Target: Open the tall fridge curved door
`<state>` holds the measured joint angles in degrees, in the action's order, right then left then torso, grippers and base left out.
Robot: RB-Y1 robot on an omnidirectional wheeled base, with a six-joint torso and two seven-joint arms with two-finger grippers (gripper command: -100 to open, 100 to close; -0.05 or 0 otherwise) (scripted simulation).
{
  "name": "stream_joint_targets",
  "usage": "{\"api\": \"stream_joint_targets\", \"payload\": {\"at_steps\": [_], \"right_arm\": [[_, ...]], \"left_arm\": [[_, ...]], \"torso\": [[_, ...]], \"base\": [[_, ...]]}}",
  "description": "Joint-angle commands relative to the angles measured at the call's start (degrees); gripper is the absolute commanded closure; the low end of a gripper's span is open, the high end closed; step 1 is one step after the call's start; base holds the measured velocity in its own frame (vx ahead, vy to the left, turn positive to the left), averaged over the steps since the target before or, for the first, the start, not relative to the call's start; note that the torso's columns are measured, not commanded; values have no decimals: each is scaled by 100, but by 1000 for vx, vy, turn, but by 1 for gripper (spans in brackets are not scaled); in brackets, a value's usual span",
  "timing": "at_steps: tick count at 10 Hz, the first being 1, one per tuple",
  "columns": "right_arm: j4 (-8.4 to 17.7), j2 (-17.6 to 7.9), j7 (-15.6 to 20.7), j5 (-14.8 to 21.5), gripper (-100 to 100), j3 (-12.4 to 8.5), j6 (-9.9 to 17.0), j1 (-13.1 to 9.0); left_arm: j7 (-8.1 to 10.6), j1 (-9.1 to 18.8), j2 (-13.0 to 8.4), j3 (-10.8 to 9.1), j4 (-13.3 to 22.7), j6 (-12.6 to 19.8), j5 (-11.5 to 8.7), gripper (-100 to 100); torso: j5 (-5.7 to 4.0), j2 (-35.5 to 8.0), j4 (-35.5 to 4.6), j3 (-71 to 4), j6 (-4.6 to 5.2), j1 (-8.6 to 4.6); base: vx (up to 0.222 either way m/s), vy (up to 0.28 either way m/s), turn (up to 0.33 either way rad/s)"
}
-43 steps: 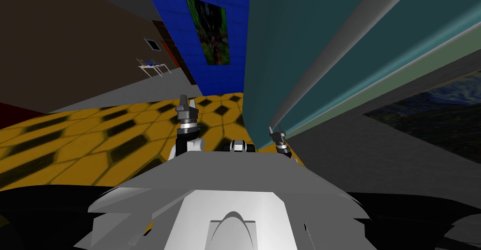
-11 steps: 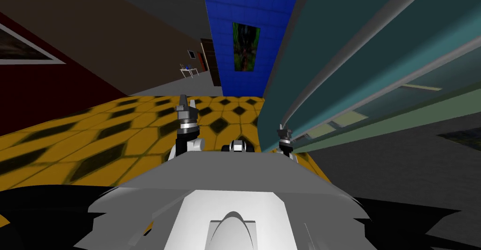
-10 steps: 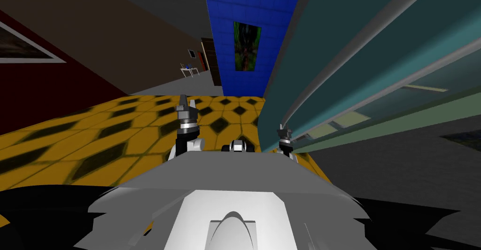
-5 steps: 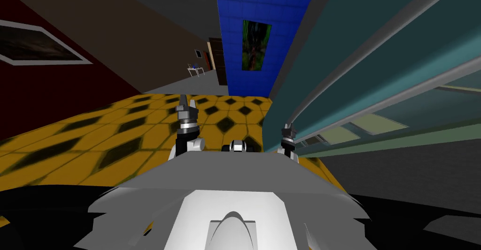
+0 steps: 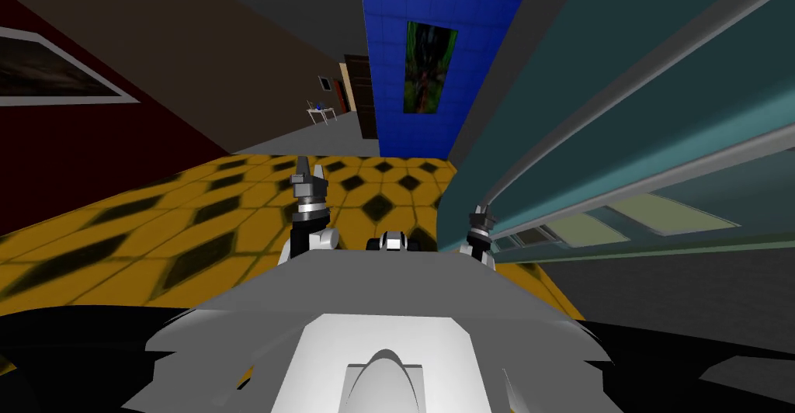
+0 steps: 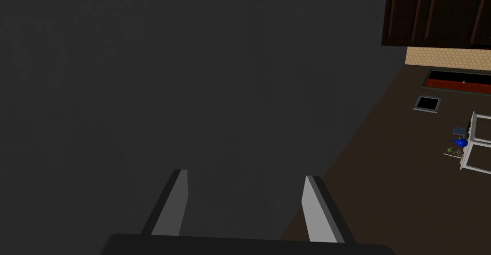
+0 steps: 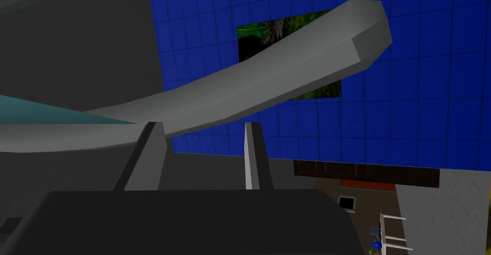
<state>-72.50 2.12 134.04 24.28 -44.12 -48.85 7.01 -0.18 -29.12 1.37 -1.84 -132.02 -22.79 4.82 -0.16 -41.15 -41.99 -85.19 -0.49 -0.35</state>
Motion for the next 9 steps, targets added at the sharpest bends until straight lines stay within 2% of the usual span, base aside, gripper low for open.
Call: {"api": "stream_joint_targets", "payload": {"at_steps": [1,2,4,9], "right_arm": [[31,-4,230,-191,100,-210,84,-126],[31,-4,230,-191,100,-210,84,-126],[21,16,439,-372,100,-415,131,-199],[12,36,647,-554,100,-620,179,-271]], "left_arm": [[0,0,0,0,0,0,0,0],[0,0,1,1,0,0,0,0],[0,0,0,0,0,0,0,0],[0,0,-1,-1,0,0,0,0]], "torso": [[5,8,-6,-5,-5,-8],[8,-1,-9,-2,-3,-13],[23,-2,-26,-6,-8,-51],[40,-22,-34,4,4,-27]], "base": [[222,348,-90],[210,244,-37],[262,284,-90],[166,208,-44]]}}
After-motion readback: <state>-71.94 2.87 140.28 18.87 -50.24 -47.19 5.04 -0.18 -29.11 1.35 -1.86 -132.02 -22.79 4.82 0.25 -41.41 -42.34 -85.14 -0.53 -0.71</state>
